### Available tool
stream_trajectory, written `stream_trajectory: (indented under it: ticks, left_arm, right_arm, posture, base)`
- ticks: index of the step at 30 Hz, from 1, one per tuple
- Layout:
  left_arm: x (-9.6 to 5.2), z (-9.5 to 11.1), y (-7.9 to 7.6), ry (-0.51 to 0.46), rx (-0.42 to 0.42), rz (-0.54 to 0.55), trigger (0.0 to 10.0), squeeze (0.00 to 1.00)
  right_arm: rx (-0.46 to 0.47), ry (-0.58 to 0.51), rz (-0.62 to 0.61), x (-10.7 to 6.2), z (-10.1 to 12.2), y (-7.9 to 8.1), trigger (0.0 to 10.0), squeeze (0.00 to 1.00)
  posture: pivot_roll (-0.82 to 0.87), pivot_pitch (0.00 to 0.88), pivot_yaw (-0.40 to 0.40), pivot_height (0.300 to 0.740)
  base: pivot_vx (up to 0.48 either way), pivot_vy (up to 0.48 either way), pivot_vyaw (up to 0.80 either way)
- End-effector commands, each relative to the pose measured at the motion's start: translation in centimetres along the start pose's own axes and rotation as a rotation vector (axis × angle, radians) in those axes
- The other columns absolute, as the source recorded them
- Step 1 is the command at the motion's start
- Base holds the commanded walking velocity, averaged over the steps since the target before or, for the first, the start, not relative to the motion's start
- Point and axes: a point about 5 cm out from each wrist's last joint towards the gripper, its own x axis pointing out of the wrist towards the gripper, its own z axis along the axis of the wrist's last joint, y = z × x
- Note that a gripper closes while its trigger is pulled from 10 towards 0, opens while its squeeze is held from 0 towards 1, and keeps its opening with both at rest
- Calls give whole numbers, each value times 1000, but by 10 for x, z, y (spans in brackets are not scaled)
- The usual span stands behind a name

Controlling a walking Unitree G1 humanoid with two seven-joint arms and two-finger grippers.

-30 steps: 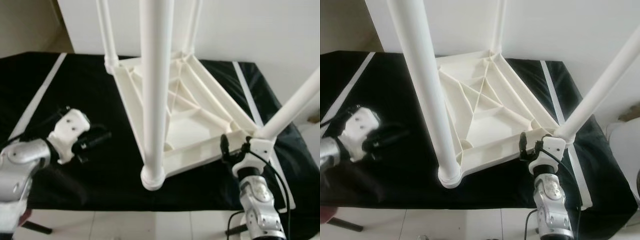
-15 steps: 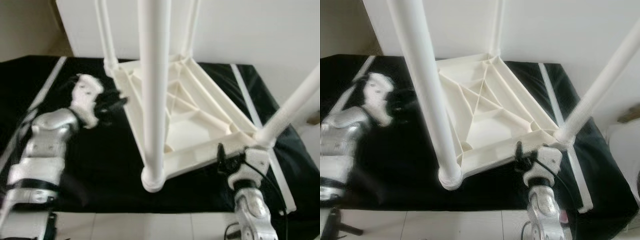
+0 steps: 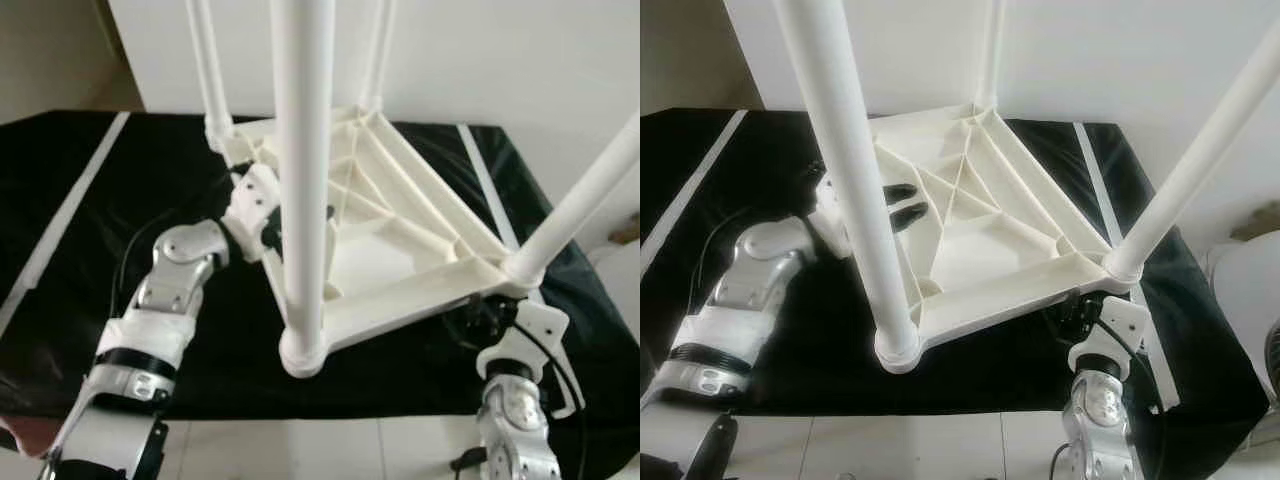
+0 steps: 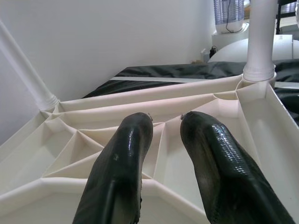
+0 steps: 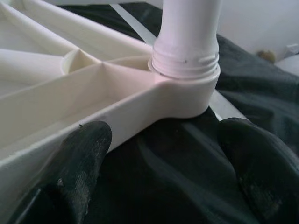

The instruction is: Building children table

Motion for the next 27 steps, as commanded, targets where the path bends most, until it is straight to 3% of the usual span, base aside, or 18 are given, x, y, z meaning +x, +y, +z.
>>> stream_trajectory:
  ticks: [1, 6, 12, 17, 26, 27]
  left_arm:
    - [1, -3, -3, 12, 4, 10, 10000, 0]
    - [5, 2, -32, 0, -1, -109, 10000, 0]
    - [3, 4, -45, 0, -3, -160, 10000, 0]
    - [-1, 11, -63, 12, -12, -223, 10000, 0]
    - [0, 23, -88, 3, -44, -291, 10000, 0]
    - [4, 29, -95, -7, -50, -304, 10000, 0]
  right_arm:
    - [17, 35, -10, 0, -6, 0, 10000, 0]
    - [38, 94, 50, 19, -11, 19, 10000, 0]
    - [17, 123, 67, 29, -13, 20, 10000, 0]
    - [-100, 166, 171, 48, -17, 27, 10000, 0]
    - [-102, 161, 144, 71, -11, 28, 10000, 0]
    - [-99, 162, 146, 80, -9, 32, 10000, 0]
  posture:
    - [-133, 108, -12, 740]
    - [-112, 106, -22, 740]
    - [-97, 104, -27, 740]
    - [-81, 94, -33, 740]
    - [-62, 88, -29, 740]
    - [-65, 89, -24, 740]
  base:
    - [0, 0, 0]
    - [0, 0, 0]
    - [0, 0, 0]
    - [0, 0, 0]
    - [0, 0, 0]
    - [0, 0, 0]
